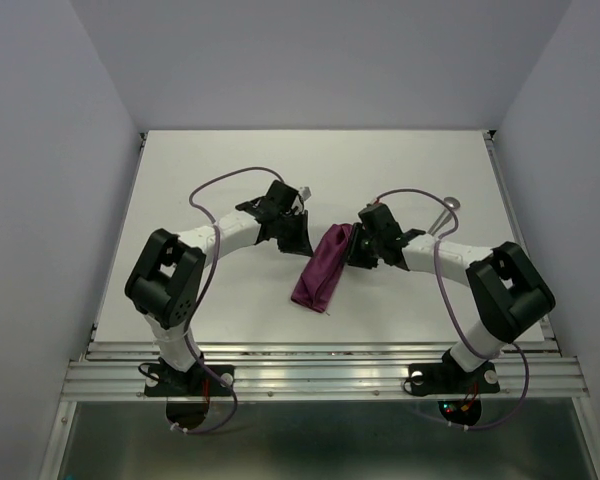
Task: Fold the napkin into a case and place the utensils inside
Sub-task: Smooth out the smaller rectangle-folded napkin at the center of the board.
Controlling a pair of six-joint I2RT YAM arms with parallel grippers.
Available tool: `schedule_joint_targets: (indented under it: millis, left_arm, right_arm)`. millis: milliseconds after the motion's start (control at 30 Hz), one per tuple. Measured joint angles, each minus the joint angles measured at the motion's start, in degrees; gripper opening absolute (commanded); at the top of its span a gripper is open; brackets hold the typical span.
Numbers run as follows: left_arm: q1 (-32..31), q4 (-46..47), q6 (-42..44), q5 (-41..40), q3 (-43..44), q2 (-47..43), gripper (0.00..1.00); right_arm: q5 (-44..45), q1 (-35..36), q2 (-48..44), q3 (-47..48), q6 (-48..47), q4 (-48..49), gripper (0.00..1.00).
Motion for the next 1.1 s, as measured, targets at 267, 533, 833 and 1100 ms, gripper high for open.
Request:
schedule_joint_targets:
  millis: [267,533,833,1100]
  left_arm:
    - [1.03,0.15,-0.11,-1.31,-1.09,-2.64,0.00]
    - [2.69,0.96,-0.37,-1.77,-1.16,-5.51,0.00]
    - [3.15,-1.36,0.81,-8.85,-0.90,-6.10,0.00]
    - [2.16,-4.11,2.95,-13.70,-0.74,-6.43,0.01]
  right_arm:
    - [-3.80,0.00,4.28,-0.11,1.05,4.11,0.11]
    - [-3.61,0.00,6.14,0.57,1.29,5.95,0.07]
    - [-0.76,-0.15,13.27,9.62,-1.44,6.12,0.12]
    - [0.50,-0.42,13.25,11.65,-3.30,4.15,0.38]
